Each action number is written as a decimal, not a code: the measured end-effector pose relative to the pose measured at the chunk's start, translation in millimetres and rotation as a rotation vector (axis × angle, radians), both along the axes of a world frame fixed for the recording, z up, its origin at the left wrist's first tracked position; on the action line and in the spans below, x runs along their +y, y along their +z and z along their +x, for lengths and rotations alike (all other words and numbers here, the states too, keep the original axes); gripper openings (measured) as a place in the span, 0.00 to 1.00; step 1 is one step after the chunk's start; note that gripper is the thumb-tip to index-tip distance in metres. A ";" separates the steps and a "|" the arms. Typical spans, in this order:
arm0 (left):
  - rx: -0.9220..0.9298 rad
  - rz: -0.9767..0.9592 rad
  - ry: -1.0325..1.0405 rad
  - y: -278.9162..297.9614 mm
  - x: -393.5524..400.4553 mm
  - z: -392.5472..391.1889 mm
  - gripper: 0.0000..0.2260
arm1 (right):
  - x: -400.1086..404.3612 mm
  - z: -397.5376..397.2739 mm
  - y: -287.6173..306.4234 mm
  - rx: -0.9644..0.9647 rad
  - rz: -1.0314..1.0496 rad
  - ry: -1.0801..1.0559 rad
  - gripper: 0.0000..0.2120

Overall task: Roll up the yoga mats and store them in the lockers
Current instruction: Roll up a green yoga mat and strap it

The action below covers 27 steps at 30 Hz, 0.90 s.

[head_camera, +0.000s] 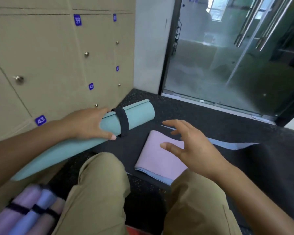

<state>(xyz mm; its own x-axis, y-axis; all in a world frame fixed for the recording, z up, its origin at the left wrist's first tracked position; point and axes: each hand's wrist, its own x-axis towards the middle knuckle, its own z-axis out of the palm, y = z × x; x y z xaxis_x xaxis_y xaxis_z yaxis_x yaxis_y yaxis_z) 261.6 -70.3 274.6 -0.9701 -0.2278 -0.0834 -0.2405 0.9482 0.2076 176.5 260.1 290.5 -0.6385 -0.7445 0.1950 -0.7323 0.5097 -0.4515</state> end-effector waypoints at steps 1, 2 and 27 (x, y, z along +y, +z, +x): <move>-0.006 0.012 0.036 -4.2 -12.1 10.5 0.42 | -13.7 0.5 -2.5 -0.003 -0.009 0.026 0.24; -0.019 0.028 0.074 -9.9 -24.1 21.3 0.41 | -27.2 1.7 -5.1 -0.014 -0.017 0.051 0.21; -0.224 0.280 0.946 -236.2 -189.1 280.0 0.45 | -291.6 88.1 -162.7 -0.323 0.281 0.508 0.12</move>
<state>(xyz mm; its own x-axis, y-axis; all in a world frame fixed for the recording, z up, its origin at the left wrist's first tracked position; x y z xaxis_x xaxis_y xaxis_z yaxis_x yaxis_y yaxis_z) 541.6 -259.5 38.5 -0.3564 -0.8398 -0.4096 -0.9290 0.2719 0.2509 264.6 -31.6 127.8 -0.1888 -0.9629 -0.1927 -0.7627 0.2674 -0.5888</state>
